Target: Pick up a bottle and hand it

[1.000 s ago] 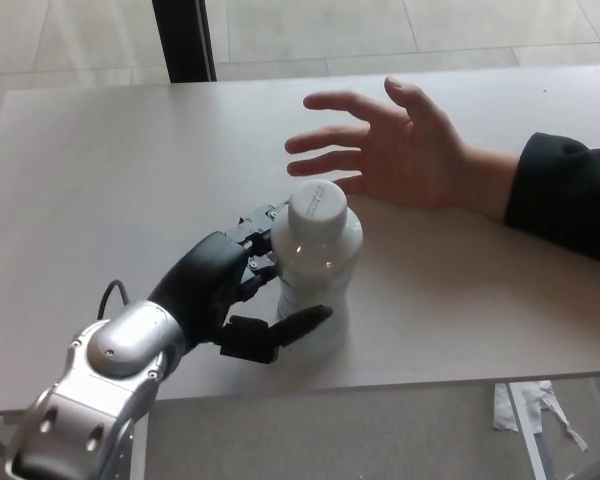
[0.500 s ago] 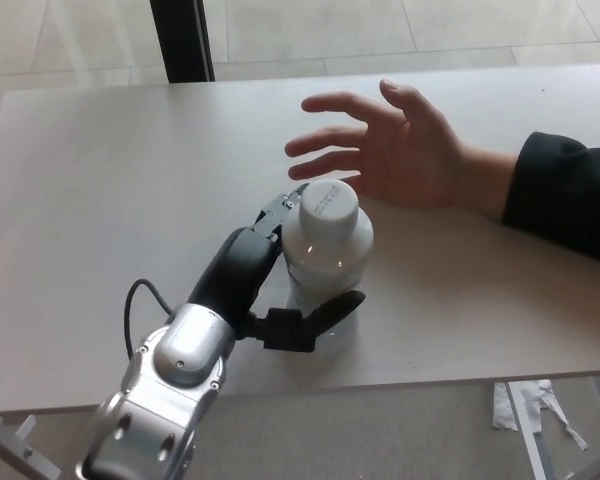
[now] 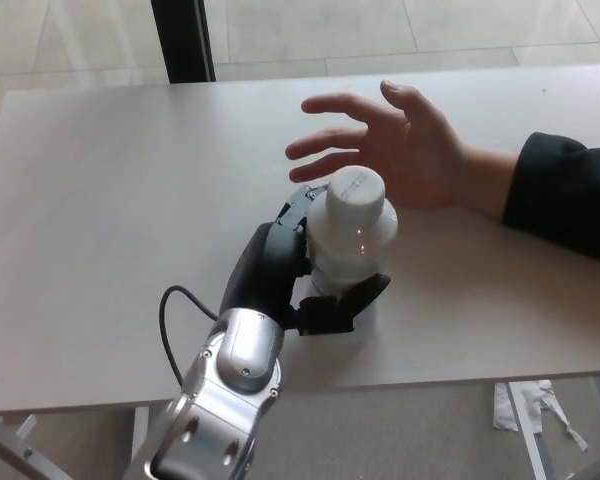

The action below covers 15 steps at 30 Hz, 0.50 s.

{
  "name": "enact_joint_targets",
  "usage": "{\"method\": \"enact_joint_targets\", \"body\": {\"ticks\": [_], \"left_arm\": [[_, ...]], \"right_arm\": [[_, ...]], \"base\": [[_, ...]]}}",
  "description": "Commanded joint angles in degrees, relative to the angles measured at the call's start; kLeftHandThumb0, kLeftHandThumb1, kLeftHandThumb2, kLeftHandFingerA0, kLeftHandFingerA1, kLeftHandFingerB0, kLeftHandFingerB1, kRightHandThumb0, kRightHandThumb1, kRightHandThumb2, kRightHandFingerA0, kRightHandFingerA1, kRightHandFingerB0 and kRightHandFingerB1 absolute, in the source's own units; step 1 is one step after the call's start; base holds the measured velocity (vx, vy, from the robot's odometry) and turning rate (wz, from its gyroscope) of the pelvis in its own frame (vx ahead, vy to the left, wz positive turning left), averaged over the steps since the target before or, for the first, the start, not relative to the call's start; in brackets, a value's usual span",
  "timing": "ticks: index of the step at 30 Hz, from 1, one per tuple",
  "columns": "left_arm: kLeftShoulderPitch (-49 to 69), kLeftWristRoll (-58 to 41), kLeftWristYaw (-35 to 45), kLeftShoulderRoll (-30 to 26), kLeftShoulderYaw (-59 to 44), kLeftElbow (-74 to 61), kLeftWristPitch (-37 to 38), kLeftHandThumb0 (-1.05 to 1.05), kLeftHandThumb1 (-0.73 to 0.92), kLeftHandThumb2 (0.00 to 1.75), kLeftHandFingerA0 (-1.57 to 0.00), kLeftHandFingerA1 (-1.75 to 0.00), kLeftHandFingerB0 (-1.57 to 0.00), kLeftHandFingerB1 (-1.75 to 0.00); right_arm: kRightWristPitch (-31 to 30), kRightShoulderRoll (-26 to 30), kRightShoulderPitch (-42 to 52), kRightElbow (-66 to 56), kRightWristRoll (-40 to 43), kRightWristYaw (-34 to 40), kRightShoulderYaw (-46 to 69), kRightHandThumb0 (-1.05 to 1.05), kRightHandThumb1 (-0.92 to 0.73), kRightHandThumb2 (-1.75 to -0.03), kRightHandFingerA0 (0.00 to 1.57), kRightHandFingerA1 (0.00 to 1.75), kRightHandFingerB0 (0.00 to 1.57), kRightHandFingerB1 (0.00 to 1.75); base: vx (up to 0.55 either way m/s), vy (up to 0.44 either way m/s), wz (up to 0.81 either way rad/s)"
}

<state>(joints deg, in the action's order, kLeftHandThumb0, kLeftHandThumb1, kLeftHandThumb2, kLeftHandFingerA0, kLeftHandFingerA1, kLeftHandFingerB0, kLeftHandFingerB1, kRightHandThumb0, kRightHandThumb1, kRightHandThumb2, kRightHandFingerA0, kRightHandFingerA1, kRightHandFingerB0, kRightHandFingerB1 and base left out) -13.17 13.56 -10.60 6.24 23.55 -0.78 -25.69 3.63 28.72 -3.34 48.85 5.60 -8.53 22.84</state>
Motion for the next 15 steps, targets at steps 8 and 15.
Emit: {"method": "enact_joint_targets", "body": {"ticks": [8,15], "left_arm": [[1.75,5.48,-15.62,2.10,-3.71,8.65,17.23,0.01,0.56,1.18,-1.20,-1.50,-0.95,-1.30],[-3.14,4.95,-12.91,1.46,-7.75,9.16,16.02,0.01,0.53,1.36,-0.89,-1.75,-0.84,-1.50]], "right_arm": [[1.37,-0.51,-0.11,-2.34,1.60,0.71,0.88,-0.62,-0.61,-0.59,0.93,0.69,0.44,0.52],[1.22,-0.47,-0.16,-1.81,1.46,0.50,0.90,-0.62,-0.59,-0.59,0.90,0.66,0.45,0.52]], "base": [[0.00,0.000,0.00],[0.00,0.000,0.00]]}}
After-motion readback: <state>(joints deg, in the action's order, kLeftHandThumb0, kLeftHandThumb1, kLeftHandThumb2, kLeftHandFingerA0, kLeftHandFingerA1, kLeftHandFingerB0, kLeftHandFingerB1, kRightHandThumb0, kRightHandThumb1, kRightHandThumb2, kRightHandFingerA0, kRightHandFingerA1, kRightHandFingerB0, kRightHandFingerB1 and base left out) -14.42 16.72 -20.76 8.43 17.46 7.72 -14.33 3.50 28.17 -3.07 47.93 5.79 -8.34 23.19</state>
